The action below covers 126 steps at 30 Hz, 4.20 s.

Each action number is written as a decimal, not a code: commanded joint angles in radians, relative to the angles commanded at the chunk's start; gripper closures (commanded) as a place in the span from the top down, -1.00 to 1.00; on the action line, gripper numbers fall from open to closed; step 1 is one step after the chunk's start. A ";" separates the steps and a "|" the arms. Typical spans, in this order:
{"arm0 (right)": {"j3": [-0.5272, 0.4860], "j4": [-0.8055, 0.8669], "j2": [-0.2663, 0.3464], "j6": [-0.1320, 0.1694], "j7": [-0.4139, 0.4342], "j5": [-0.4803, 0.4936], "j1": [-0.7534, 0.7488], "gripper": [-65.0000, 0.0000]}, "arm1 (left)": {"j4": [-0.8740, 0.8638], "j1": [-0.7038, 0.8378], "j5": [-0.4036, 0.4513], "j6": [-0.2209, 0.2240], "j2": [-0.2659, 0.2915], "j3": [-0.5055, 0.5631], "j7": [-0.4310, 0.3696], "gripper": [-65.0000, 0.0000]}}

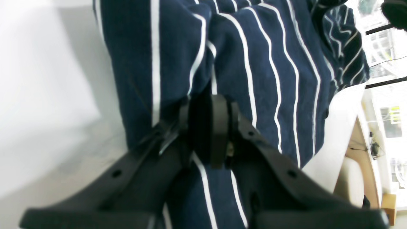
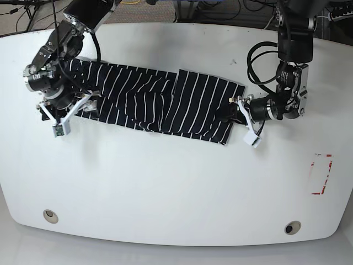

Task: Layout the t-shirt on the table in an organized manner, then fold the t-shirt properly
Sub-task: 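Grasp the opposite strip end with the right gripper, then fold both strip ends inward toward each other with both grippers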

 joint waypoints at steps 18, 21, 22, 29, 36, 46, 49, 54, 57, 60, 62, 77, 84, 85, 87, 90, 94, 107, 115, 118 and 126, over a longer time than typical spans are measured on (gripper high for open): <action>0.345 -0.514 0.256 0.000 -0.090 0.285 0.058 0.59 | 0.000 0.003 0.000 0.018 -0.002 -0.081 0.000 -0.77; 0.351 -0.566 0.275 0.000 -0.083 0.287 0.046 0.59 | 0.000 0.005 0.000 0.018 -0.002 -0.081 0.000 -0.77; 0.350 -0.577 0.275 0.000 -0.072 0.292 0.035 0.59 | 0.000 0.005 0.000 0.018 -0.002 -0.081 0.002 -0.77; 0.344 -0.594 0.253 0.000 -0.061 0.292 0.003 0.59 | 0.000 0.005 0.000 0.018 -0.002 -0.081 0.002 -0.77; 0.276 -0.586 0.172 0.000 -0.060 0.295 -0.017 0.59 | 0.002 0.005 0.000 0.018 -0.002 -0.081 0.002 -0.78; 0.172 -0.586 0.083 0.000 -0.029 0.285 -0.014 0.47 | 0.002 0.006 0.000 0.018 -0.002 -0.081 0.002 -0.78; 0.137 -0.588 0.080 0.000 -0.002 0.285 -0.014 0.15 | 0.002 0.006 0.000 0.018 -0.002 -0.078 0.002 -0.78; 0.089 -0.586 0.083 0.000 0.034 0.285 -0.017 -0.62 | 0.002 0.006 0.000 0.021 -0.002 -0.075 0.002 -0.78; 0.074 -0.585 0.086 0.000 0.035 0.285 -0.017 -0.88 | 0.002 0.006 0.000 0.073 0.000 -0.074 0.002 -0.77; 0.074 -0.537 0.086 0.000 0.035 0.285 -0.018 -0.88 | 0.002 0.005 -0.003 0.170 0.005 -0.074 0.002 -0.77; 0.074 -0.482 0.087 0.000 0.032 0.284 -0.028 -0.89 | 0.002 0.003 -0.006 0.217 0.017 -0.074 0.003 -0.77; -0.170 -0.005 0.077 0.000 -0.034 0.292 -0.049 -0.89 | 0.003 -0.055 -0.002 0.410 0.164 -0.072 0.005 -0.77; -0.296 0.025 0.025 0.000 -0.034 0.285 -0.014 -0.89 | 0.003 -0.077 0.000 0.418 0.203 -0.064 0.003 -0.77; -0.308 0.023 0.017 0.000 -0.034 0.285 -0.011 -0.89 | 0.003 -0.078 0.000 0.418 0.207 -0.057 0.003 -0.77; -0.336 0.020 -0.006 0.000 -0.032 0.285 -0.002 -0.89 | 0.003 -0.078 0.000 0.418 0.219 -0.038 0.003 -0.77; -0.377 0.018 -0.032 0.000 -0.032 0.284 0.020 -0.88 | 0.003 -0.077 0.000 0.418 0.232 -0.014 0.003 -0.77; -0.414 0.017 -0.075 0.000 -0.029 0.241 0.038 -0.88 | 0.003 -0.077 -0.002 0.418 0.232 0.008 0.003 -0.77; -0.526 -0.094 -0.143 0.000 0.061 0.095 0.068 -0.87 | 0.006 -0.077 -0.006 0.418 0.230 0.003 0.003 -0.77; -0.531 -0.193 -0.144 0.000 0.115 0.095 0.081 -0.41 | 0.006 -0.077 -0.008 0.418 0.226 0.003 0.003 -0.77; -0.531 -0.215 -0.149 0.000 0.127 0.095 0.092 -0.37 | 0.006 -0.077 -0.008 0.415 0.226 0.002 0.003 -0.77; -0.532 -0.293 -0.173 0.000 0.195 0.094 0.126 -0.36 | 0.008 -0.077 -0.008 0.412 0.229 -0.046 0.003 -0.76</action>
